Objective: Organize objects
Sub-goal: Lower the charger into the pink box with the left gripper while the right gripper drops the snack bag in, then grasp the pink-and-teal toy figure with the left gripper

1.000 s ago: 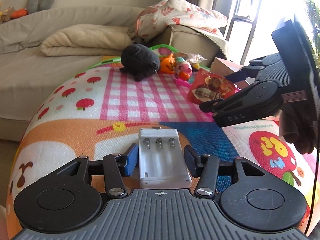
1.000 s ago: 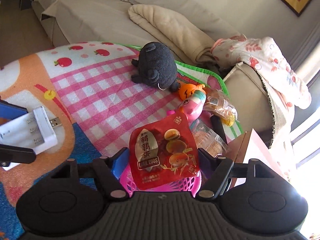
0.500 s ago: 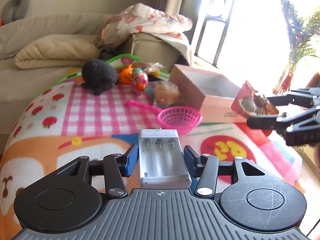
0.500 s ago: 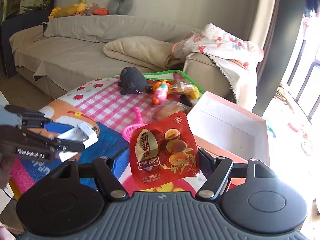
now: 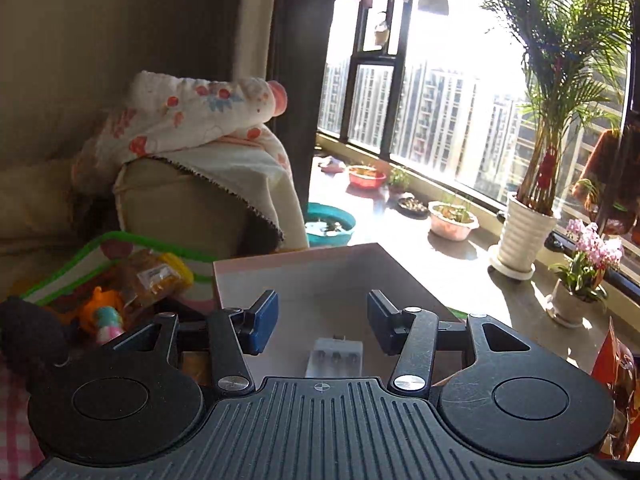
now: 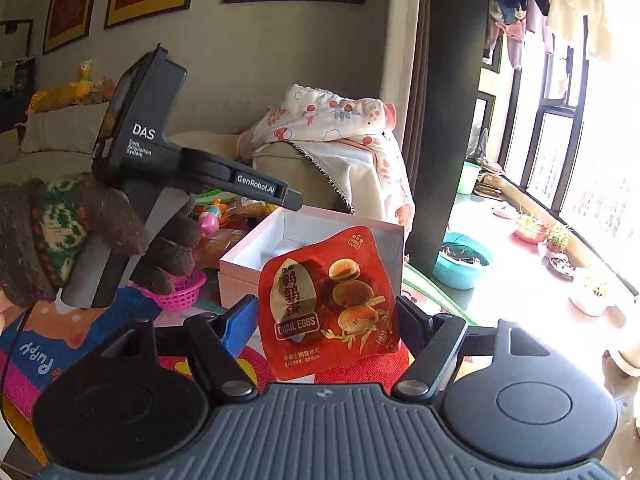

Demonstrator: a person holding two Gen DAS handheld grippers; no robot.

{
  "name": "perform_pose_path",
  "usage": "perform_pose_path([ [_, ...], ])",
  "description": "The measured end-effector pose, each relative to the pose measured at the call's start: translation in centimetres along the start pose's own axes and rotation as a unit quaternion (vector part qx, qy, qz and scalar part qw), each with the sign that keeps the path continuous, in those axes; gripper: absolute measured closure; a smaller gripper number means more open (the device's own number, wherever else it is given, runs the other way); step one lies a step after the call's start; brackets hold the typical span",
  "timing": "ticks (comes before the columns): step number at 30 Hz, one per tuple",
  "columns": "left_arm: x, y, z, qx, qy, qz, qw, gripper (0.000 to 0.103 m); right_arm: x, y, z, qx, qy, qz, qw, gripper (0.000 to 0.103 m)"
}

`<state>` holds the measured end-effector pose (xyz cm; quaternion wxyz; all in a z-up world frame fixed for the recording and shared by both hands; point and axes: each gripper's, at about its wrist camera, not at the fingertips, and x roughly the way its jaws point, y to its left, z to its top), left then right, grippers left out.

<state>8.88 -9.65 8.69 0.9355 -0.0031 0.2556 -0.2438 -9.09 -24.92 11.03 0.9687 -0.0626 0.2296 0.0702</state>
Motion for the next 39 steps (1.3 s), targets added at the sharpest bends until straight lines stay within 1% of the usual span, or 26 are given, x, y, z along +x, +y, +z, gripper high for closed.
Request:
perform_pose_path([
  [2, -0.6, 0.2, -0.4, -0.024, -0.001, -0.007, 0.9997, 0.048, 0.7, -0.8, 0.1, 0.005, 0.003, 0.006, 1.000, 0.029],
  [3, -1.1, 0.4, -0.6, -0.027, -0.003, -0.006, 0.9996, 0.048, 1.2, -1.1, 0.3, 0.007, 0.006, 0.008, 1.000, 0.029],
  [6, -3.9, 0.7, -0.9, -0.023, -0.017, 0.006, 0.9996, 0.048, 2.4, -2.0, 1.0, 0.015, 0.009, 0.019, 1.000, 0.029],
  [9, -7.3, 1.5, -1.9, -0.024, -0.018, 0.033, 0.9990, 0.048, 3.9, -2.7, 2.5, 0.023, 0.006, 0.037, 0.999, 0.029],
  [12, -9.7, 2.6, -3.2, -0.034, -0.009, 0.073, 0.9967, 0.048, 6.6, -3.1, 5.5, 0.036, 0.001, 0.051, 0.998, 0.029],
  [14, -10.7, 3.3, -4.1, -0.050, 0.000, 0.093, 0.9944, 0.048, 8.8, -3.1, 7.6, 0.050, 0.003, 0.059, 0.997, 0.029],
  [15, -11.0, 3.7, -4.7, -0.059, 0.006, 0.100, 0.9932, 0.048, 10.1, -3.2, 8.5, 0.059, 0.002, 0.070, 0.996, 0.025],
  [16, -11.2, 4.1, -5.2, -0.068, 0.014, 0.106, 0.9920, 0.048, 11.1, -3.2, 9.2, 0.066, 0.006, 0.084, 0.994, 0.015],
  [17, -11.5, 4.4, -5.8, -0.076, 0.024, 0.111, 0.9906, 0.048, 12.1, -3.3, 9.6, 0.078, 0.015, 0.093, 0.993, 0.010],
  [18, -11.8, 4.7, -6.4, -0.082, 0.034, 0.116, 0.9893, 0.048, 12.5, -3.3, 9.7, 0.089, 0.017, 0.088, 0.992, 0.005],
  [20, -12.2, 5.4, -7.5, -0.091, 0.051, 0.123, 0.9869, 0.048, 12.7, -3.2, 9.0, 0.089, 0.018, 0.082, 0.992, 0.005],
  [22, -12.5, 6.2, -8.6, -0.104, 0.064, 0.124, 0.9847, 0.048, 12.0, -3.0, 7.6, 0.082, 0.019, 0.067, 0.994, 0.001],
  [24, -12.5, 7.1, -9.4, -0.124, 0.072, 0.121, 0.9822, 0.048, 11.4, -2.5, 5.8, 0.067, 0.026, 0.049, 0.996, 0.000],
  [26, -12.2, 8.1, -9.9, -0.156, 0.076, 0.111, 0.9785, 0.048, 10.7, -1.7, 3.8, 0.047, 0.039, 0.031, 0.998, 0.000],
  [29, -11.7, 9.5, -10.2, -0.213, 0.065, 0.079, 0.9717, 0.048, 9.9, 0.0, 1.2, 0.019, 0.060, 0.017, 0.998, 0.000],
  [31, -11.4, 10.2, -9.9, -0.238, 0.051, 0.061, 0.9681, 0.048, 9.3, 1.5, -0.3, -0.001, 0.069, 0.015, 0.998, 0.000],
  [32, -11.1, 10.5, -9.6, -0.243, 0.043, 0.060, 0.9673, 0.048, 9.1, 2.5, -1.0, -0.011, 0.074, 0.010, 0.997, 0.000],
  [34, -10.5, 11.2, -8.8, -0.246, 0.029, 0.074, 0.9661, 0.049, 9.0, 4.0, -1.9, -0.020, 0.078, 0.005, 0.997, 0.000],
  [35, -10.2, 11.6, -8.2, -0.245, 0.024, 0.076, 0.9662, 0.049, 9.0, 4.5, -2.2, -0.021, 0.079, 0.005, 0.997, 0.000],
  [36, -9.8, 11.8, -7.6, -0.241, 0.017, 0.068, 0.9680, 0.049, 9.1, 5.2, -2.6, -0.022, 0.080, 0.004, 0.997, 0.000],
  [38, -8.9, 12.2, -6.3, -0.215, 0.004, 0.051, 0.9753, 0.049, 9.5, 6.4, -3.2, -0.028, 0.081, -0.002, 0.996, 0.000],
  [39, -8.4, 12.3, -5.6, -0.198, 0.002, 0.051, 0.9788, 0.049, 9.7, 6.9, -3.5, -0.032, 0.081, -0.008, 0.996, 0.000],
])
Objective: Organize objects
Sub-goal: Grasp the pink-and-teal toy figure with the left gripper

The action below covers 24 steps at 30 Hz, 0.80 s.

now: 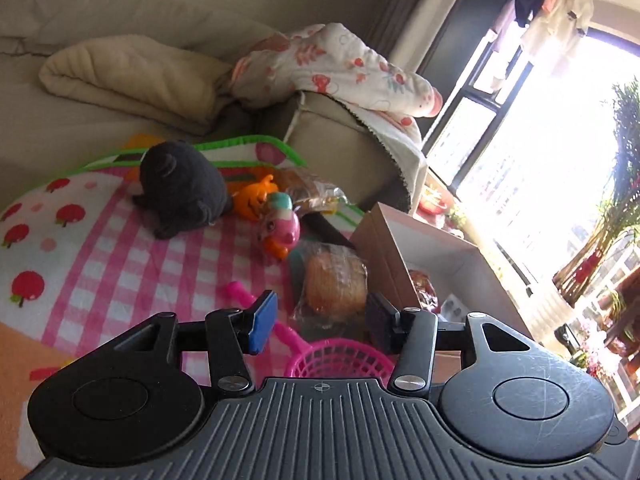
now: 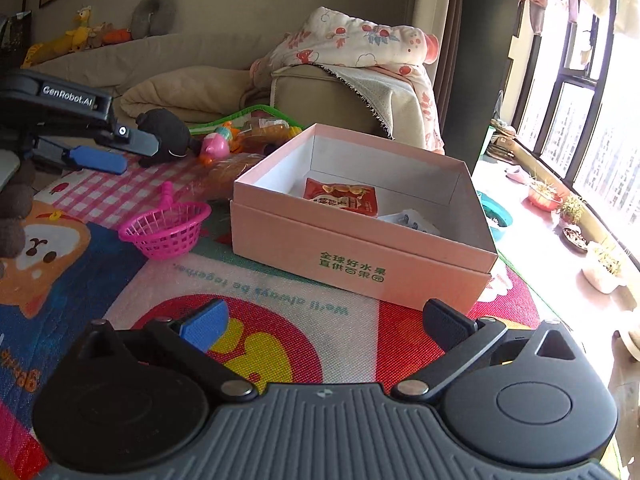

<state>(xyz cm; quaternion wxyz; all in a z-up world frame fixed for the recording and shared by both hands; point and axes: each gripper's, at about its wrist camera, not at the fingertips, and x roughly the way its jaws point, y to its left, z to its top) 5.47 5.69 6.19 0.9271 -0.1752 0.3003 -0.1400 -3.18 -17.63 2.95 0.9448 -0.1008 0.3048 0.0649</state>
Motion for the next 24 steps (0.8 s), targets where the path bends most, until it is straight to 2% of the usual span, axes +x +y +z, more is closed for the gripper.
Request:
perform_pose_path([
  [3, 2.1, -0.1, 2.2, 0.013, -0.011, 0.007, 0.9998, 0.049, 0.8, 1.3, -0.5, -0.012, 0.009, -0.009, 1.000, 0.000],
  [5, 4.3, 0.2, 3.9, 0.006, -0.002, 0.015, 0.9999, 0.049, 1.3, 1.8, -0.7, -0.021, 0.018, -0.009, 1.000, 0.000],
  [7, 7.1, 0.4, 5.2, 0.010, 0.013, 0.042, 0.9990, 0.049, 1.5, 2.1, -0.7, -0.028, 0.022, -0.014, 0.999, 0.000],
  [10, 11.0, 0.9, 5.7, 0.021, 0.037, 0.084, 0.9955, 0.049, 1.6, 1.9, -0.8, -0.025, 0.027, -0.010, 0.999, 0.000],
  [13, 13.1, 1.6, 5.4, 0.019, 0.050, 0.094, 0.9941, 0.046, 1.7, 1.3, -0.9, -0.011, 0.035, -0.002, 0.999, 0.000],
  [15, 13.1, 1.6, 5.2, 0.022, 0.047, 0.084, 0.9951, 0.052, 1.9, 1.0, -0.9, -0.001, 0.039, 0.002, 0.999, 0.000],
  [16, 12.8, 1.5, 5.1, 0.027, 0.047, 0.073, 0.9959, 0.060, 2.0, 0.7, -1.0, 0.010, 0.042, 0.006, 0.999, 0.000],
  [20, 9.8, 1.0, 4.2, 0.046, 0.042, 0.060, 0.9963, 0.063, 2.5, -1.2, -1.3, 0.077, 0.064, 0.030, 0.995, 0.000],
  [22, 7.0, 1.1, 3.4, 0.048, 0.032, 0.034, 0.9978, 0.064, 2.4, -1.7, -1.3, 0.077, 0.069, 0.033, 0.994, 0.000],
  [24, 3.9, 1.2, 2.4, 0.047, 0.022, 0.012, 0.9986, 0.064, 2.0, -1.8, -1.0, 0.069, 0.069, 0.053, 0.994, 0.000],
])
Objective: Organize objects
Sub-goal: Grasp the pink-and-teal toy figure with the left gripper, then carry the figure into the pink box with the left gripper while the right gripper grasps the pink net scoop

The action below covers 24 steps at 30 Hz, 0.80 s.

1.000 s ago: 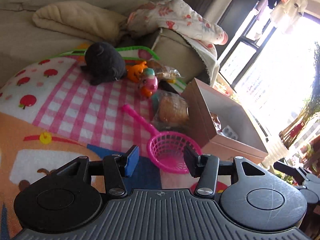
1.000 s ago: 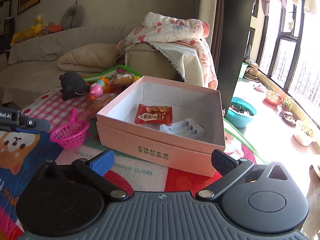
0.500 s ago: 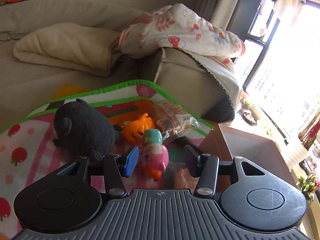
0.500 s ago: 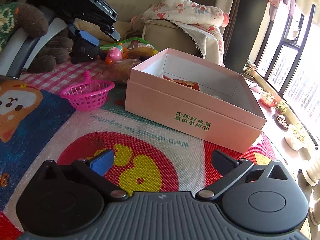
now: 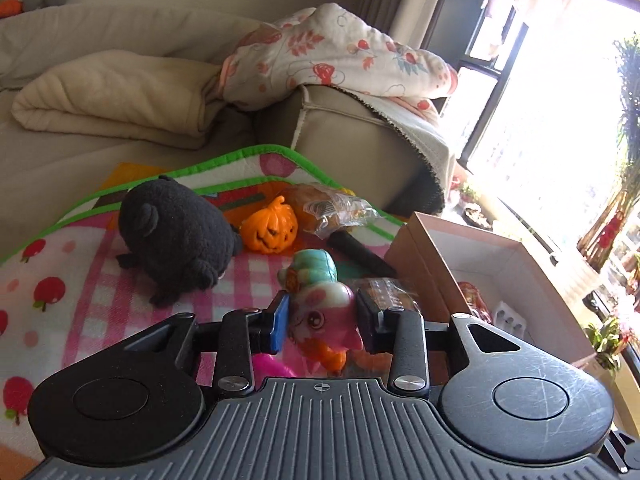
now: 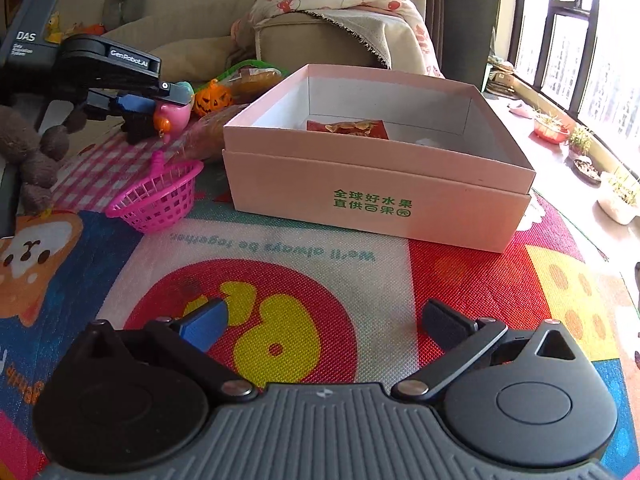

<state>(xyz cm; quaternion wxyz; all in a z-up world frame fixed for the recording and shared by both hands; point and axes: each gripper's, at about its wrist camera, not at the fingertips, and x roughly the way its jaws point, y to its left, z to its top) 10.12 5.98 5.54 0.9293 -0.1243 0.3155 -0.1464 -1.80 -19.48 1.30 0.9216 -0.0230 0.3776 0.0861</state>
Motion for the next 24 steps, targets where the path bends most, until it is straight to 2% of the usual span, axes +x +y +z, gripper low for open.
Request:
perform_pose_path([
  [2, -3.1, 0.4, -1.5, -0.005, -0.005, -0.018, 0.9998, 0.064, -1.0, 0.5, 0.4, -0.017, -0.019, 0.020, 0.999, 0.000],
  [4, -5.6, 0.9, -3.2, -0.008, -0.008, -0.027, 0.9996, 0.064, -2.4, 2.3, 0.9, -0.068, -0.056, 0.031, 0.996, 0.000],
  [8, -8.7, 2.2, -6.1, -0.019, -0.020, -0.017, 0.9995, 0.064, -2.8, 5.4, 2.2, -0.154, -0.092, 0.060, 0.982, 0.000],
  [11, -9.9, 3.2, -8.1, -0.030, -0.030, -0.002, 0.9991, 0.064, -1.1, 8.2, 2.6, -0.183, -0.098, 0.073, 0.976, 0.000],
  [14, -10.7, 4.3, -9.1, -0.050, -0.029, 0.002, 0.9983, 0.064, 1.2, 10.5, 2.7, -0.187, -0.078, 0.078, 0.976, 0.000],
  [17, -11.4, 5.4, -9.2, -0.061, -0.032, 0.013, 0.9975, 0.064, 1.6, 11.5, 2.9, -0.177, -0.056, 0.127, 0.974, 0.000],
  [19, -12.0, 6.3, -8.9, -0.066, -0.039, 0.021, 0.9968, 0.064, 0.5, 11.9, 2.9, -0.189, -0.069, 0.152, 0.968, 0.000],
  [22, -12.2, 7.1, -8.7, -0.072, -0.044, 0.027, 0.9960, 0.064, -0.3, 12.5, 3.4, -0.218, -0.098, 0.110, 0.965, 0.000],
  [24, -12.1, 7.3, -8.8, -0.078, -0.043, 0.023, 0.9958, 0.064, 0.3, 12.5, 4.6, -0.220, -0.093, 0.087, 0.967, 0.000],
])
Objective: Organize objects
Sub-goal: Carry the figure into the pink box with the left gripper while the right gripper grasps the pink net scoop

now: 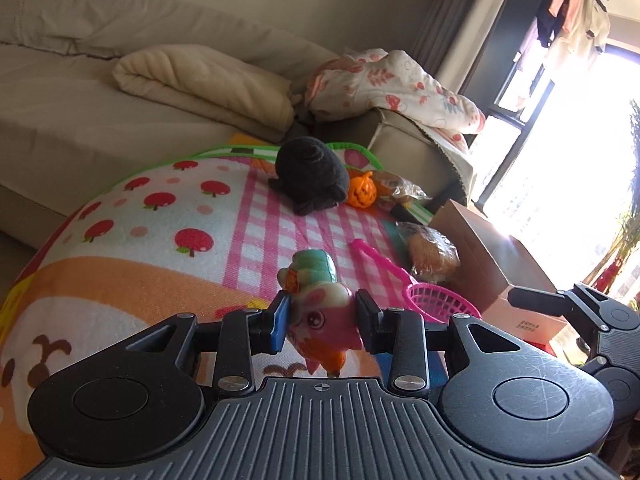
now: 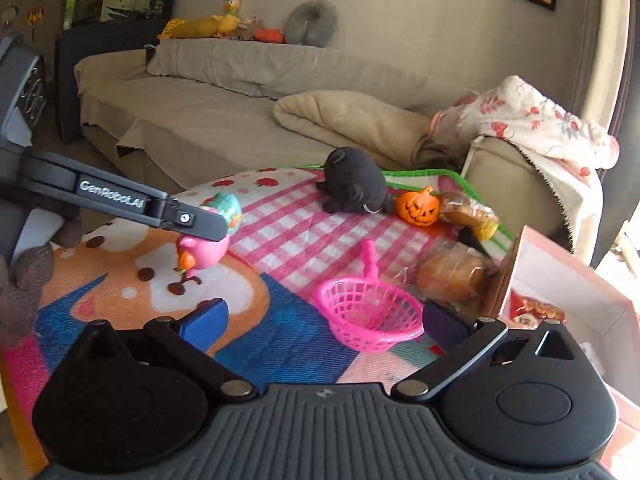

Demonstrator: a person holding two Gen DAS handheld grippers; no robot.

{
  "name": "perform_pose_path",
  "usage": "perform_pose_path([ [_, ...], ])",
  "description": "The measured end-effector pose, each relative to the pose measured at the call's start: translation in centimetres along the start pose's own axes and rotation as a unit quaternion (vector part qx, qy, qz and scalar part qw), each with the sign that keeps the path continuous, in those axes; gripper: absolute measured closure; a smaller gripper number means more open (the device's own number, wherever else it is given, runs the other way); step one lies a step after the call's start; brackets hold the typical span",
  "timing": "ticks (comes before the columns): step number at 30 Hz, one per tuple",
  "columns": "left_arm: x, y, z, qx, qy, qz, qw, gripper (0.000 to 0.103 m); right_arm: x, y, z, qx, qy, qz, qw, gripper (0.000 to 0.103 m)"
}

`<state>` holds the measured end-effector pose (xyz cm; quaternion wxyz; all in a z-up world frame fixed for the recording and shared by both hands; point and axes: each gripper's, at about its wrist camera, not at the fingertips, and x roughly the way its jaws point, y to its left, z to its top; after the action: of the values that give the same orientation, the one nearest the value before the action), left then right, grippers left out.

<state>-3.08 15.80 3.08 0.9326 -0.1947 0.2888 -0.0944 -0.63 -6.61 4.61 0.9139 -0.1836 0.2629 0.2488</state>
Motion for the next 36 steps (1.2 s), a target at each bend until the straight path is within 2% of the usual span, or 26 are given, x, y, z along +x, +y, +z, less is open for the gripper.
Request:
perform_pose_path([
  [5, 0.1, 0.0, -0.5, -0.004, 0.006, -0.018, 0.9998, 0.064, 4.8, -2.0, 2.4, 0.014, 0.055, 0.004, 0.998, 0.000],
  [10, -0.4, 0.6, -0.6, -0.014, 0.007, -0.017, 0.9997, 0.064, 9.4, -3.6, 3.5, 0.051, 0.133, 0.038, 0.989, 0.000],
  [14, -0.7, 1.0, -0.6, -0.020, 0.008, -0.017, 0.9996, 0.064, 9.7, -3.4, 3.2, 0.041, 0.146, 0.037, 0.988, 0.000],
  [15, -0.8, 1.0, -0.6, -0.020, 0.009, -0.017, 0.9996, 0.064, 9.4, -3.2, 3.1, 0.038, 0.149, 0.042, 0.987, 0.006],
  [16, -0.9, 1.0, -0.6, -0.020, 0.009, -0.018, 0.9996, 0.064, 9.0, -2.9, 3.0, 0.036, 0.157, 0.051, 0.986, 0.018],
  [18, -1.0, 0.7, -0.7, -0.017, 0.011, -0.020, 0.9996, 0.064, 7.9, -2.3, 2.5, 0.034, 0.162, 0.058, 0.984, 0.021],
  [25, -2.1, -1.6, -1.8, 0.011, 0.030, -0.025, 0.9992, 0.064, -0.3, -0.6, -0.5, 0.013, 0.113, 0.044, 0.993, 0.021],
  [31, -2.2, -6.6, -2.9, 0.061, 0.067, -0.059, 0.9941, 0.064, -9.2, -1.4, -4.0, 0.028, 0.057, -0.015, 0.998, 0.021],
  [36, -0.8, -13.4, -0.7, 0.124, 0.038, -0.110, 0.9854, 0.064, -14.1, -4.9, -6.6, 0.076, 0.024, -0.088, 0.993, 0.021],
])
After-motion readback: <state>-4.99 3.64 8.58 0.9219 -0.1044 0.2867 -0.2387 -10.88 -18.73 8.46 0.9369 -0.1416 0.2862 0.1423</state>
